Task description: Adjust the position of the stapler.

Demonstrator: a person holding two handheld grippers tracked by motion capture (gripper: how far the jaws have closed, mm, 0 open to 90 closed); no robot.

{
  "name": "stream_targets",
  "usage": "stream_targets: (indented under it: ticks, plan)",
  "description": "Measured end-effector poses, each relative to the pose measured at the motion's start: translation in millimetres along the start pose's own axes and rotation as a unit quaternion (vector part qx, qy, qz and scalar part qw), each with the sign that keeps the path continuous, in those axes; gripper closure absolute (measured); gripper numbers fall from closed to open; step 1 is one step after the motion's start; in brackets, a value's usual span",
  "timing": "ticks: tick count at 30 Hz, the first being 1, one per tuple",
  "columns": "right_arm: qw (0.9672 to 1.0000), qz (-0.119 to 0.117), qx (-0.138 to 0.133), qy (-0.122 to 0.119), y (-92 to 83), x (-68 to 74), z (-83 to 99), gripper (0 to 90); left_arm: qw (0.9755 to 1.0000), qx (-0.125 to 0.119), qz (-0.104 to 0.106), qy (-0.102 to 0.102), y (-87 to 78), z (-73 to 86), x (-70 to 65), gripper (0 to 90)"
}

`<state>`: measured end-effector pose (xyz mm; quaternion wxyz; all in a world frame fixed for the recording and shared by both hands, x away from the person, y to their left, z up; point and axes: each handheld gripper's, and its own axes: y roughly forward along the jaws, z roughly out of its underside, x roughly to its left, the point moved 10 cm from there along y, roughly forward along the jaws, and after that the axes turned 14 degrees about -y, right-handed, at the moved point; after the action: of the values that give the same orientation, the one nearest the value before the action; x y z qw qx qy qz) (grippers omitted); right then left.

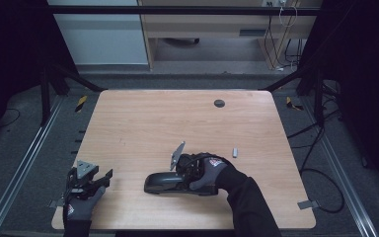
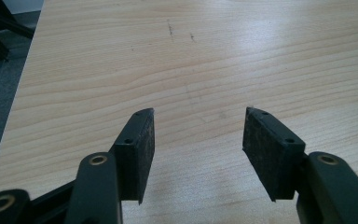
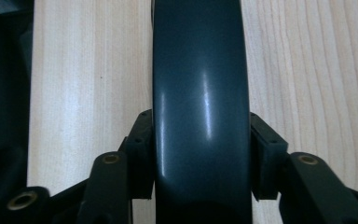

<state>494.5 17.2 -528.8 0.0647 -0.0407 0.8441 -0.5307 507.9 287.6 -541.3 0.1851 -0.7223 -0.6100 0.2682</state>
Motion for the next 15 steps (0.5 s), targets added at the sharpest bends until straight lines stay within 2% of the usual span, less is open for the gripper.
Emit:
stream_targets:
  ticks: [1, 15]
  plan:
    - [1.0000, -0.004, -0.001, 0.006, -0.4, 0.5, 0.4, 54.1, 1.0000, 0.000, 0.000, 0.000, -0.1, -0.1, 0.1, 43.4]
    - [1.0000, 0.002, -0.006, 0.004, -1.9, -0.7, 1.0, 54.9, 1.0000, 0.001, -0.001, -0.003, -0.1, 0.0, 2.9, 43.5]
